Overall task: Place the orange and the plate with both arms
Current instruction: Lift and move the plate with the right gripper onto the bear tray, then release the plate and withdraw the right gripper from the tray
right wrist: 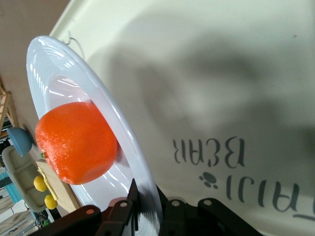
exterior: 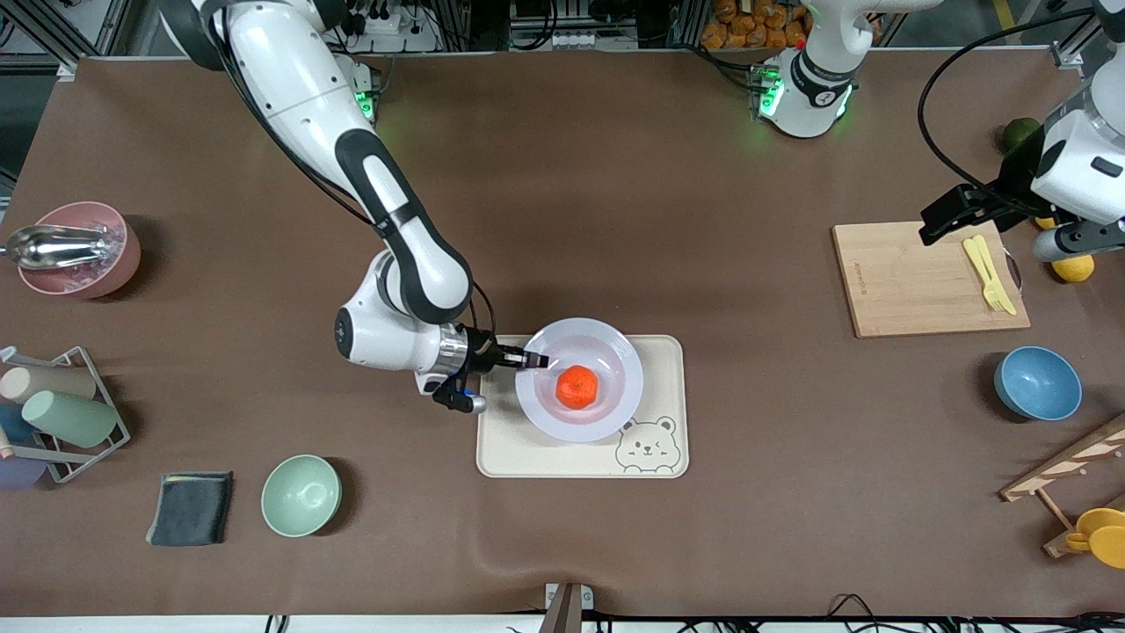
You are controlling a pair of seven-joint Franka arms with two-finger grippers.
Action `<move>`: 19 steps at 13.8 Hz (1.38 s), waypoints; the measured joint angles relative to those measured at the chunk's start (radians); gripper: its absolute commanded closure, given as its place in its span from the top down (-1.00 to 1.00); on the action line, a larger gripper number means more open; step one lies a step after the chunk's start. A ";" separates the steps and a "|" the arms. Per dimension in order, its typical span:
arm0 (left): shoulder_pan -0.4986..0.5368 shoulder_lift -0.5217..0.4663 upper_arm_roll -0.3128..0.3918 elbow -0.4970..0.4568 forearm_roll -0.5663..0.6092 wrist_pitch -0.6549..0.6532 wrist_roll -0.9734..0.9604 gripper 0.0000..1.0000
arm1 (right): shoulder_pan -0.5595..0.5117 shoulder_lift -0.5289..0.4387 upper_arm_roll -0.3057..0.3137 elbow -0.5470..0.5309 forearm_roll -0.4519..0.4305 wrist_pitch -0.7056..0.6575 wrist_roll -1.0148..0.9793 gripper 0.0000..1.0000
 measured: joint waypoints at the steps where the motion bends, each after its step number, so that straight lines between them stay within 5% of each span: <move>1: 0.000 0.000 0.000 -0.003 0.000 0.002 0.000 1.00 | 0.001 0.019 0.000 0.013 -0.001 0.000 0.002 -1.00; 7: 0.000 0.000 -0.001 -0.008 0.000 0.003 0.000 1.00 | -0.002 0.095 -0.001 0.087 0.001 0.036 0.020 -1.00; 8: 0.000 0.000 -0.002 -0.008 0.000 0.003 0.000 1.00 | -0.002 0.103 -0.001 0.096 0.001 0.039 0.020 0.42; 9: -0.001 -0.001 -0.003 -0.008 0.000 0.003 0.000 1.00 | -0.003 0.106 -0.001 0.103 0.002 0.040 0.020 0.99; 14: -0.002 -0.001 -0.005 -0.009 0.000 0.003 0.000 1.00 | -0.026 0.075 -0.026 0.145 -0.043 0.031 0.020 1.00; 19: -0.002 -0.006 -0.005 -0.009 0.000 -0.002 0.000 1.00 | -0.126 -0.082 -0.033 0.135 -0.432 -0.133 0.021 1.00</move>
